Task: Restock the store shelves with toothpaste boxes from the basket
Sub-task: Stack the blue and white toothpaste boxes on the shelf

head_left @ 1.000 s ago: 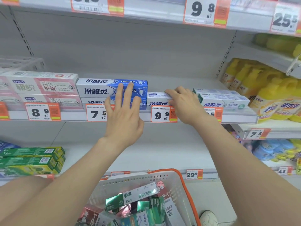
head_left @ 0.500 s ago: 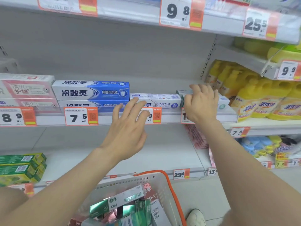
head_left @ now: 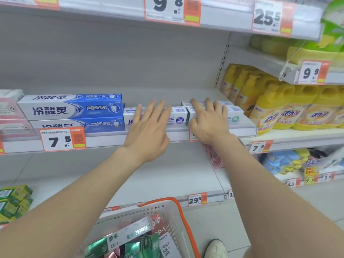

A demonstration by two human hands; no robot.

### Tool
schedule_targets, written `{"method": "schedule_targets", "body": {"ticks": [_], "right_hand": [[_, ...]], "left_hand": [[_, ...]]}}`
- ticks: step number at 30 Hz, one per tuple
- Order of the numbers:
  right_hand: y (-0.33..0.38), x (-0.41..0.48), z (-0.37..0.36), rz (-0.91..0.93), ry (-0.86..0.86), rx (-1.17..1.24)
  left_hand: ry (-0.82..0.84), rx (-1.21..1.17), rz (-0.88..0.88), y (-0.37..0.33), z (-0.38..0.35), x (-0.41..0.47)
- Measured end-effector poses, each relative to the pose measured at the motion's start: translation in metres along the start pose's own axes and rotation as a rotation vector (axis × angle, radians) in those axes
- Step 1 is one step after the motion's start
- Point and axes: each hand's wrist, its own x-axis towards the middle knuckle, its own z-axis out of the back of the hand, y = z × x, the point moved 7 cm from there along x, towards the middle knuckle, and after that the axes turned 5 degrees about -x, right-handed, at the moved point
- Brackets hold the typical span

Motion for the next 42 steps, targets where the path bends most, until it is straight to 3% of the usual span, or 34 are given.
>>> {"method": "schedule_targets", "body": {"ticks": [10, 18, 20, 23, 26, 33, 42], "right_hand": [[0.036, -0.008, 0.003, 0.074, 0.026, 0.089], [0.014, -0.011, 0.013, 0.026, -0.028, 0.083], [0.001, -0.01, 0.019, -0.027, -0.096, 0.182], [-0.041, -0.01, 0.027, -0.278, -0.244, 0.317], [-0.07, -0.015, 0.014, -0.445, -0.158, 0.437], [-0.084, -0.008, 0.006, -0.431, -0.083, 0.463], [-0.088, -0.004, 0.001, -0.4, -0.099, 0.387]], "left_hand": [[-0.07, 0.02, 0.02, -0.001, 0.001, -0.002], [0.037, -0.101, 0.12, -0.01, 0.014, 0.022], [0.068, -0.14, 0.15, -0.015, 0.018, 0.038], [0.152, -0.158, 0.207, -0.018, 0.016, 0.057], [0.269, -0.175, 0.269, -0.018, 0.007, 0.069], [0.345, -0.187, 0.188, -0.043, -0.006, 0.083], [0.213, -0.279, 0.187, -0.033, -0.011, 0.086]]}}
